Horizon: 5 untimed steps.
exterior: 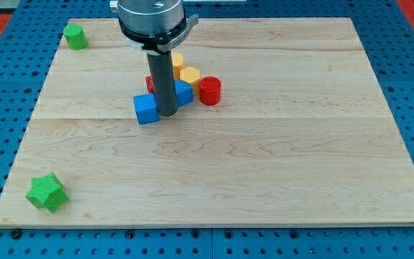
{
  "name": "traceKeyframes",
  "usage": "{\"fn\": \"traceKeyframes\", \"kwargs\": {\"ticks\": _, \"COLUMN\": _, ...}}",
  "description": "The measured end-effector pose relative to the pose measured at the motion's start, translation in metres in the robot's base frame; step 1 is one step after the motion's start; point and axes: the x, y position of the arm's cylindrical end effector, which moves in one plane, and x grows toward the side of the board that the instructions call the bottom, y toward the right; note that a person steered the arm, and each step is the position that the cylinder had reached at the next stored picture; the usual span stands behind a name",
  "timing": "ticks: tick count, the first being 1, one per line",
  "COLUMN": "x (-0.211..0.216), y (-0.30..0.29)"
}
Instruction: Place the heart at the top of the red circle
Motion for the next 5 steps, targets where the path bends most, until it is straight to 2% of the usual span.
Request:
{"fn": "traceKeyframes", "kwargs": {"ticks": 1, "x": 0.05, "y": -0.007}}
{"fn": "traceKeyframes", "kwargs": {"ticks": 2, "x": -0.012, "y": -0.031}}
{"fn": "traceKeyframes", "kwargs": {"ticks": 3, "x": -0.004, "y": -0.064}}
{"fn": "traceKeyframes", "kwargs": {"ticks": 4, "x": -0.067, "y": -0.13}}
{"fn": "traceKeyframes", "kwargs": {"ticks": 5, "x": -0.099, "y": -0.096}}
